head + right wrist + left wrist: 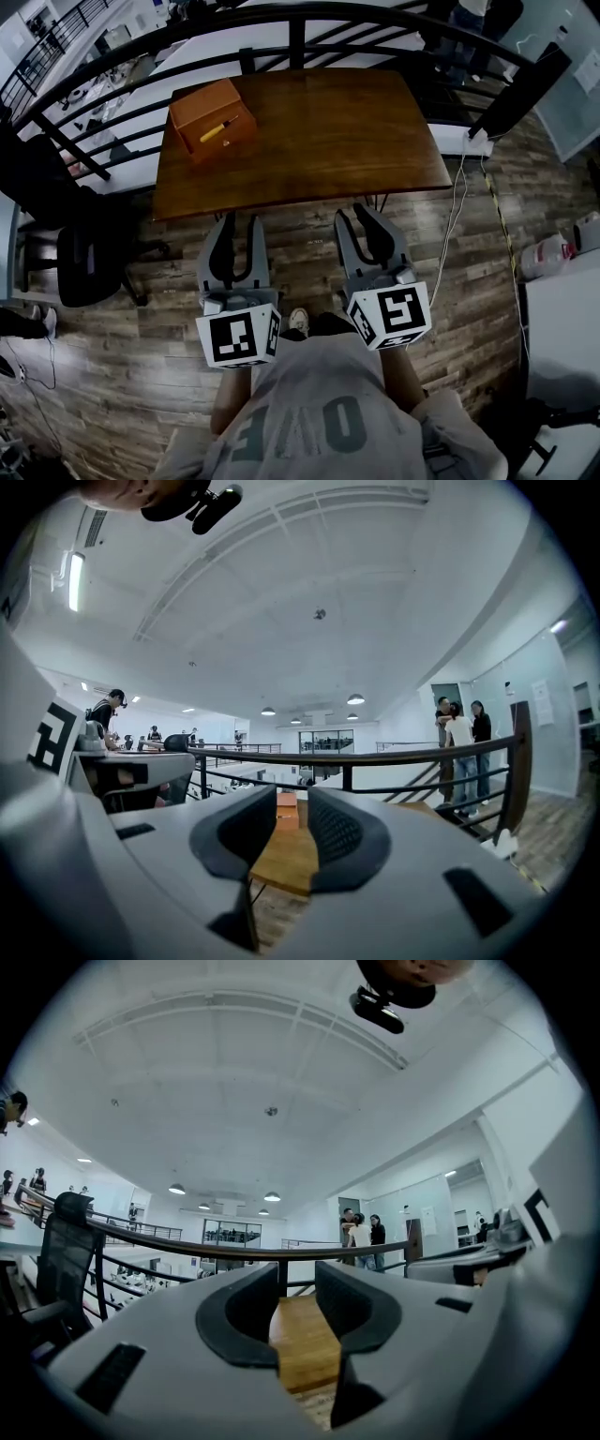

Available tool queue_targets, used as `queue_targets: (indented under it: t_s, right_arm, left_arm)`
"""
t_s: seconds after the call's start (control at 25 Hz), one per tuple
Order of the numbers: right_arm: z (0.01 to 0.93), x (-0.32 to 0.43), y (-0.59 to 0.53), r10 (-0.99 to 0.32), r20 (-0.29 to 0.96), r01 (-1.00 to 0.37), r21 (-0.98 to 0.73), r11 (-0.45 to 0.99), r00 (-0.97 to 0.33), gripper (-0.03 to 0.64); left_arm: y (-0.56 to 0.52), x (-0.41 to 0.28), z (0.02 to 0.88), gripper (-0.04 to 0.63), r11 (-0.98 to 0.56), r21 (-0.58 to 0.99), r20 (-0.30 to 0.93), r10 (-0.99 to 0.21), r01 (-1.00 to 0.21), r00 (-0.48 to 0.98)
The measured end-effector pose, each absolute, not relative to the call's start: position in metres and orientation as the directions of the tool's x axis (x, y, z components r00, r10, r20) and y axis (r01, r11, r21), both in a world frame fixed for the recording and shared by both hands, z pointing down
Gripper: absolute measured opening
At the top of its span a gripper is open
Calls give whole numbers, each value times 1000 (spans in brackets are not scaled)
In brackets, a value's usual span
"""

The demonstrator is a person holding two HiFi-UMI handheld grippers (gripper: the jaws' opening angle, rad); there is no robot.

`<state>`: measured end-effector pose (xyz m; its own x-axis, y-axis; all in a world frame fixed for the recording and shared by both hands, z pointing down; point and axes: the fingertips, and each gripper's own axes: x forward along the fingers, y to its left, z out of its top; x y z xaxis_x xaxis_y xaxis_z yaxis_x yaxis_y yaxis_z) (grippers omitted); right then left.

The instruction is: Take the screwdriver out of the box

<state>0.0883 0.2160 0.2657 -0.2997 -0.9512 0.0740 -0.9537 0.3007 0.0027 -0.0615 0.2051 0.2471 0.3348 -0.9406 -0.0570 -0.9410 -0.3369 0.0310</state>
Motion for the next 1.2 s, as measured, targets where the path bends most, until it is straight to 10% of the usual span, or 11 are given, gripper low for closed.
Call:
queue_targets:
  t_s: [1.2]
  right_arm:
    - [266, 94, 35, -941, 17, -941, -31, 338, -339, 95]
  left_arm:
    - [39, -63, 263, 152, -311, 9, -19, -950, -950, 311]
